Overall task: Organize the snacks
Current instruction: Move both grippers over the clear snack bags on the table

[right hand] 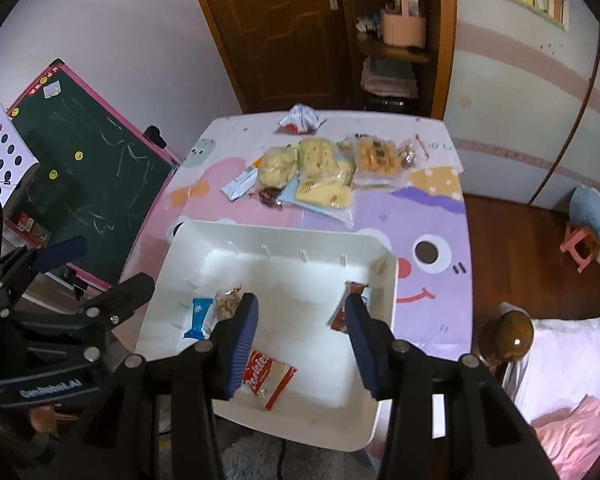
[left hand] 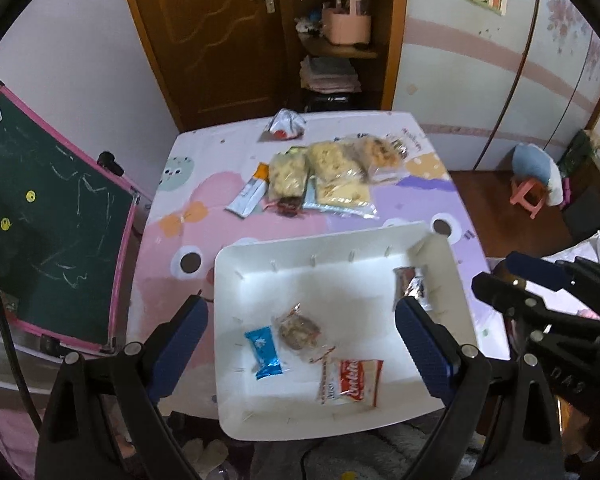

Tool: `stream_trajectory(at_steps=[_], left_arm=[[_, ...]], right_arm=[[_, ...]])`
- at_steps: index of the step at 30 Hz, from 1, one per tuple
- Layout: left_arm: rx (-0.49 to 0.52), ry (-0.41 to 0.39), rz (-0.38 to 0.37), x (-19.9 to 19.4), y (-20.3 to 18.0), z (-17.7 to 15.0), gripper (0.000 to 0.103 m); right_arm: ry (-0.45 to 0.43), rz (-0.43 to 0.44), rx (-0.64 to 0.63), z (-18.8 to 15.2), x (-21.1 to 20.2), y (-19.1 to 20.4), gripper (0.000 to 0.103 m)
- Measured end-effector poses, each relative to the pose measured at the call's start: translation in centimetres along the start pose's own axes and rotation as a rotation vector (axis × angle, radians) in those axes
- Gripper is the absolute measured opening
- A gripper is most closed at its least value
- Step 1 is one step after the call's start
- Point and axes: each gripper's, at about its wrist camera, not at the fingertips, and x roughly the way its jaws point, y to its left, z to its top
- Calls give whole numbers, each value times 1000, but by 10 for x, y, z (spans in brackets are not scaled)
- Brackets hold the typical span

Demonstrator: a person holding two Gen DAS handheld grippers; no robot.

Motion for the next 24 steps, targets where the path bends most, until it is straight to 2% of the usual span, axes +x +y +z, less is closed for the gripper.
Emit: stream_trajectory(at_steps=[5,13,19,24], left_arm=[[32,-34,-32,-17,-11,5,94],[97,-106,-15,-43,-21,10,94],[95,-169,-37,-57,-17,35,94],[86,-184,-44,-48,-11,71,94]], right_arm=[[-64,-18,-11,-2,-17,-6,45],[-173,-10,27,3,-39,-17,46],[-262,38,53,24,-55,-27,46],[-323,16,74,55,-62,-40,56]])
